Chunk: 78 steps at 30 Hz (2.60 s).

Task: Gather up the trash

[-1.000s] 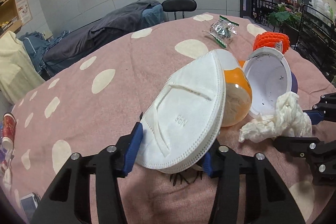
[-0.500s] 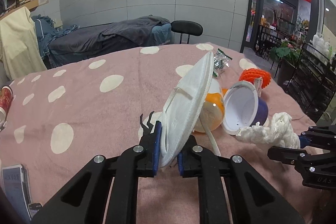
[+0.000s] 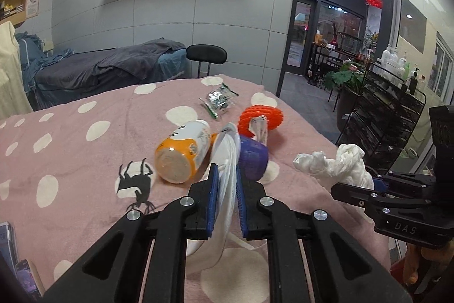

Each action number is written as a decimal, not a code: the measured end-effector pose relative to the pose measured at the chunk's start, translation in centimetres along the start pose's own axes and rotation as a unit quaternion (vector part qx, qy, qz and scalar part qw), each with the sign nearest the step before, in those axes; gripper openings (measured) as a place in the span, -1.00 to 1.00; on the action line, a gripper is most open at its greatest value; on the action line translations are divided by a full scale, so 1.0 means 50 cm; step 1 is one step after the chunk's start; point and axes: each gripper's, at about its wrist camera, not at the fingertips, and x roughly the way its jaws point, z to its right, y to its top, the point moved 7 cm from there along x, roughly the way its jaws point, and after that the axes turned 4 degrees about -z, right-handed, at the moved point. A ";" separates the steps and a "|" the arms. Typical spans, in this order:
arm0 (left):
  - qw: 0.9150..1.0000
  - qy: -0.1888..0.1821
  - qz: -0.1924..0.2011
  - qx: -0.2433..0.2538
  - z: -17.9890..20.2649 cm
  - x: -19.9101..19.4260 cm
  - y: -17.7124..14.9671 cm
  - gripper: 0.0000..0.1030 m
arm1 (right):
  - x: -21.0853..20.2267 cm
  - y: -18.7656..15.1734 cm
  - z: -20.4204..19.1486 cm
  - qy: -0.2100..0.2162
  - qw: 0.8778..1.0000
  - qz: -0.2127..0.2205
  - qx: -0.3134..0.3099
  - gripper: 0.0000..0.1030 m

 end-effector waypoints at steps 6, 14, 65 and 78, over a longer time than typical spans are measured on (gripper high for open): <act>0.998 -0.062 0.008 0.006 0.092 0.000 0.006 -0.83 | -0.045 -0.023 0.088 -0.033 0.998 0.020 0.047 -0.42; 0.987 -0.156 -0.005 0.034 0.228 0.023 0.014 -0.85 | -0.111 -0.062 0.236 -0.089 0.987 0.046 0.125 -0.42; 0.997 -0.041 -0.063 0.010 0.140 0.022 -0.048 -0.87 | -0.130 -0.155 0.420 -0.132 0.963 0.042 0.230 -0.42; 0.981 -0.158 -0.022 0.111 0.363 0.034 0.028 -0.87 | -0.135 -0.221 0.522 -0.172 0.946 0.026 0.272 -0.42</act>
